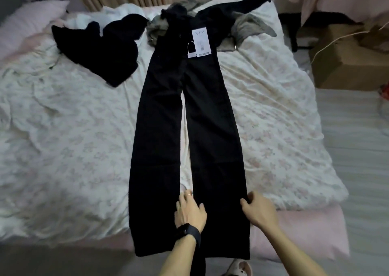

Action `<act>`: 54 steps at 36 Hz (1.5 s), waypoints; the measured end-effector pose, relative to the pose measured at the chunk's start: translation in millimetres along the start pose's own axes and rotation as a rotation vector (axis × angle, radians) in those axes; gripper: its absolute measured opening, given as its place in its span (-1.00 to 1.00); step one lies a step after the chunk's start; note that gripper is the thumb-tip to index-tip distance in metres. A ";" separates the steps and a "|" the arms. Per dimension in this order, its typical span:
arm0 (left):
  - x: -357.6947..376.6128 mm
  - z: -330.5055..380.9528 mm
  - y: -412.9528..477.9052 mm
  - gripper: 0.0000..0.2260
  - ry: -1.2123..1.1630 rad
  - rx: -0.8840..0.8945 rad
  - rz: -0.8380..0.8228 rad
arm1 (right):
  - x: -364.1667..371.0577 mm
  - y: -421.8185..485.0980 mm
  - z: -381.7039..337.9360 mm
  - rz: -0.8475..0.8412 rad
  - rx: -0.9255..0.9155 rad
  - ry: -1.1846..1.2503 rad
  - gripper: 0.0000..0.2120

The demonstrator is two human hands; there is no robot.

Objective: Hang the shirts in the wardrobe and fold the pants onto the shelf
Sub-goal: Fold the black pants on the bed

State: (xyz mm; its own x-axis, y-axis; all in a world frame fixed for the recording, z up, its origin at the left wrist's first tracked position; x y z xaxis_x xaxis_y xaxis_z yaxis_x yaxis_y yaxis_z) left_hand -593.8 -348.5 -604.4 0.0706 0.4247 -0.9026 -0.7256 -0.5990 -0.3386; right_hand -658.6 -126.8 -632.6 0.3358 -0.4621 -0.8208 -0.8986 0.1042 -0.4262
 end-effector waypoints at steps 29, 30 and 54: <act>60.6 45.2 -62.0 -0.73 -0.021 -0.012 -0.020 | -32.9 97.8 -68.1 0.111 -0.055 0.209 -0.80; 57.3 37.1 -62.4 -0.75 -0.075 -0.068 -0.039 | -34.2 93.4 -70.7 0.132 -0.048 0.230 -0.81; -4.7 -274.8 15.1 -0.81 -0.479 -0.372 -0.335 | 125.9 -24.7 -323.3 -0.074 -0.422 0.166 -0.80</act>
State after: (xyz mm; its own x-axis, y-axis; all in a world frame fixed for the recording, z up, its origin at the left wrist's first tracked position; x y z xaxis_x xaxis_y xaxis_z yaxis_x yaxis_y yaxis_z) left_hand -416.9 -546.1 -678.3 -0.1225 0.8290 -0.5456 -0.4282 -0.5401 -0.7246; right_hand -685.4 -472.3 -602.5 0.3847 -0.5933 -0.7071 -0.9218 -0.2865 -0.2611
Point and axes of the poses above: each hand's wrist, its own y-axis towards the middle knuckle, its own x-axis out of the palm, z = x × y, the point moved 4 cm from there along y, towards the middle knuckle, and after that the axes turned 13 degrees about z, right-handed, at the moved point
